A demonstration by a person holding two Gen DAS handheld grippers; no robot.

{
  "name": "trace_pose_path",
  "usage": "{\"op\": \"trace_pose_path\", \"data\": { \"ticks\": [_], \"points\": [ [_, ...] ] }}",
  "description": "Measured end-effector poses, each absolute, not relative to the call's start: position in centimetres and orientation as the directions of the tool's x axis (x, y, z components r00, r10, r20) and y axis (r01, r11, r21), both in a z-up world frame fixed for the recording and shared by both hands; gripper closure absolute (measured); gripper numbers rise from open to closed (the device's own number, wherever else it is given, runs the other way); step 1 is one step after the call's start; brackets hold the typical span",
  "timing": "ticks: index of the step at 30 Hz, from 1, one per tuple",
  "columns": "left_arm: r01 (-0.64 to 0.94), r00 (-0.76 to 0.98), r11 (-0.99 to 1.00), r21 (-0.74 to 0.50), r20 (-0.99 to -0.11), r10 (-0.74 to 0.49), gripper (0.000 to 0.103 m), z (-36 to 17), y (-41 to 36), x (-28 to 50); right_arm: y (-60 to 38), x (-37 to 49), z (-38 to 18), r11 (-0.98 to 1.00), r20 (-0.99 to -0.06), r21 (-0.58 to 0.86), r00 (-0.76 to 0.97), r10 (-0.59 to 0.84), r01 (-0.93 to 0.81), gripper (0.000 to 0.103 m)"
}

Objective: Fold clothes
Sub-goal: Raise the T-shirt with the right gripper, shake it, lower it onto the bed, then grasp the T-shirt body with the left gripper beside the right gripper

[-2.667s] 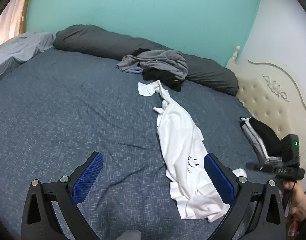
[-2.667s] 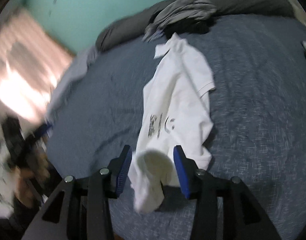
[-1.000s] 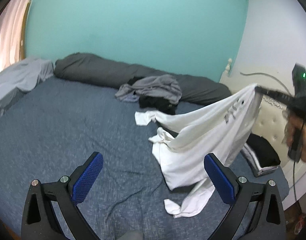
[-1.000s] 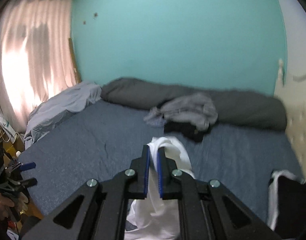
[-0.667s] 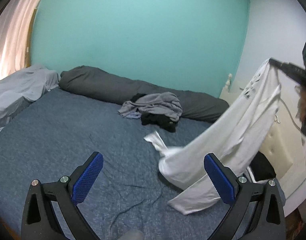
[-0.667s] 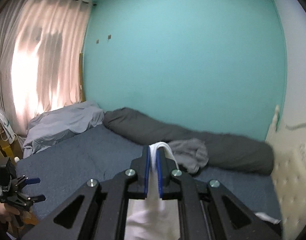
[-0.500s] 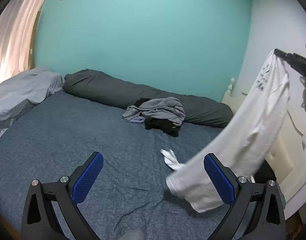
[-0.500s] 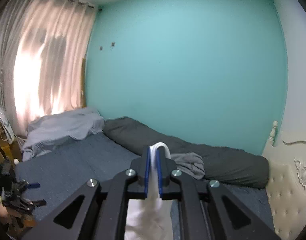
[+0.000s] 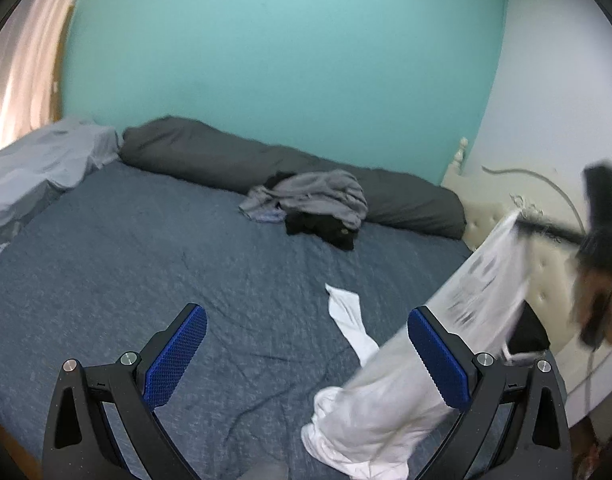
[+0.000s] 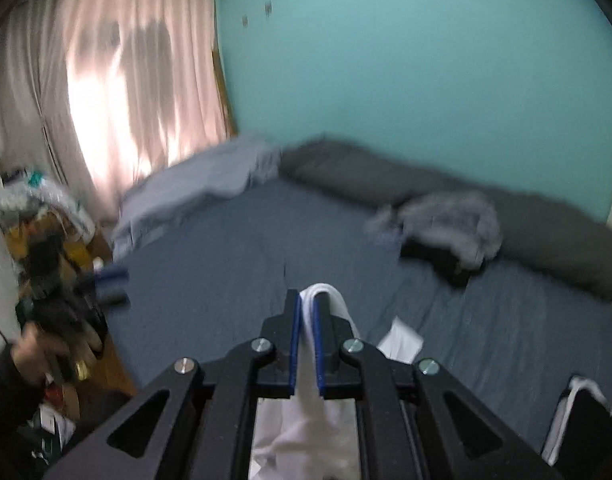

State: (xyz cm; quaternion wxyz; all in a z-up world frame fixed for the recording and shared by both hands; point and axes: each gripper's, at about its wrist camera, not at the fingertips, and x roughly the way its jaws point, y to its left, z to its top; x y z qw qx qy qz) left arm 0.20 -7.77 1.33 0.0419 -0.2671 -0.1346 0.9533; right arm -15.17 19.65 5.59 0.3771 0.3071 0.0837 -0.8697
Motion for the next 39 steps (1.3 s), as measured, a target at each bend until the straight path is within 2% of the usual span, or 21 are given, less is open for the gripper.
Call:
{"op": "trace_pose_path", "data": {
  "ticks": [3, 8, 13, 17, 18, 20, 21, 23, 26, 30, 33, 37, 38, 39],
  "points": [
    [-0.022, -0.835, -0.958, -0.286, -0.521, 0.175, 0.000, 0.0, -7.1, -0.6, 19.7, -16.5, -0.9, -0.736, -0.678, 0.133, -0.480, -0.556, 0.664, 0.097],
    [-0.043, -0.809, -0.962, -0.271, -0.555, 0.192, 0.000, -2.3, -6.0, -2.1, 18.5, -18.8, -9.2, -0.775, -0.734, 0.185, -0.440, -0.518, 0.604, 0.097],
    [-0.037, -0.785, -0.963, -0.267, -0.588, 0.193, 0.000, -4.4, -6.0, -3.4, 17.6, -20.9, -14.9, -0.803, -0.810, 0.195, -0.369, -0.455, 0.563, 0.096],
    [-0.029, -0.762, -0.963, -0.268, -0.617, 0.195, 0.000, -6.2, -6.0, -4.8, 16.9, -21.0, -18.4, -0.811, -0.870, 0.144, -0.319, -0.377, 0.568, 0.095],
    [-0.028, -0.756, -0.962, -0.273, -0.624, 0.199, 0.000, -6.7, -6.0, -5.2, 17.3, -21.0, -18.7, -0.816, -0.869, 0.149, -0.320, -0.378, 0.559, 0.094],
    [-0.027, -0.742, -0.959, -0.281, -0.637, 0.208, 0.001, -7.7, -5.9, -5.9, 19.4, -20.7, -18.7, -0.848, -0.852, 0.166, -0.360, -0.380, 0.503, 0.079],
    [-0.029, -0.739, -0.958, -0.286, -0.639, 0.213, 0.000, -8.0, -5.9, -6.2, 20.7, -20.5, -18.5, -0.866, -0.840, 0.176, -0.387, -0.380, 0.468, 0.064],
    [-0.035, -0.733, -0.955, -0.295, -0.642, 0.225, 0.000, -8.6, -5.7, -6.7, 23.5, -20.4, -18.3, -0.887, -0.807, 0.238, -0.429, -0.407, 0.395, 0.053],
    [-0.042, -0.726, -0.951, -0.306, -0.645, 0.240, 0.000, -9.3, -5.2, -7.5, 27.3, -20.4, -18.8, -0.884, -0.774, 0.358, -0.433, -0.461, 0.301, 0.052],
    [-0.048, -0.724, -0.944, -0.325, -0.640, 0.257, 0.000, -9.4, -4.4, -8.3, 28.4, -20.4, -20.5, -0.864, -0.775, 0.440, -0.382, -0.503, 0.244, 0.052],
    [-0.065, -0.725, -0.947, -0.314, -0.637, 0.261, 0.000, -9.2, -3.7, -8.3, 27.4, -20.3, -21.8, -0.847, -0.764, 0.482, -0.365, -0.532, 0.225, 0.043],
    [-0.066, -0.723, -0.952, -0.300, -0.643, 0.253, 0.000, -9.0, -3.5, -8.0, 25.0, -20.8, -23.7, -0.841, -0.776, 0.486, -0.325, -0.540, 0.237, 0.045],
    [-0.065, -0.723, -0.952, -0.298, -0.644, 0.251, 0.000, -9.0, -3.6, -8.0, 24.6, -20.9, -24.1, -0.841, -0.778, 0.485, -0.321, -0.540, 0.240, 0.052],
    [-0.064, -0.723, -0.954, -0.293, -0.645, 0.246, 0.000, -8.9, -3.7, -7.9, 24.5, -21.0, -24.4, -0.842, -0.778, 0.482, -0.323, -0.539, 0.242, 0.080]
  ]
}}
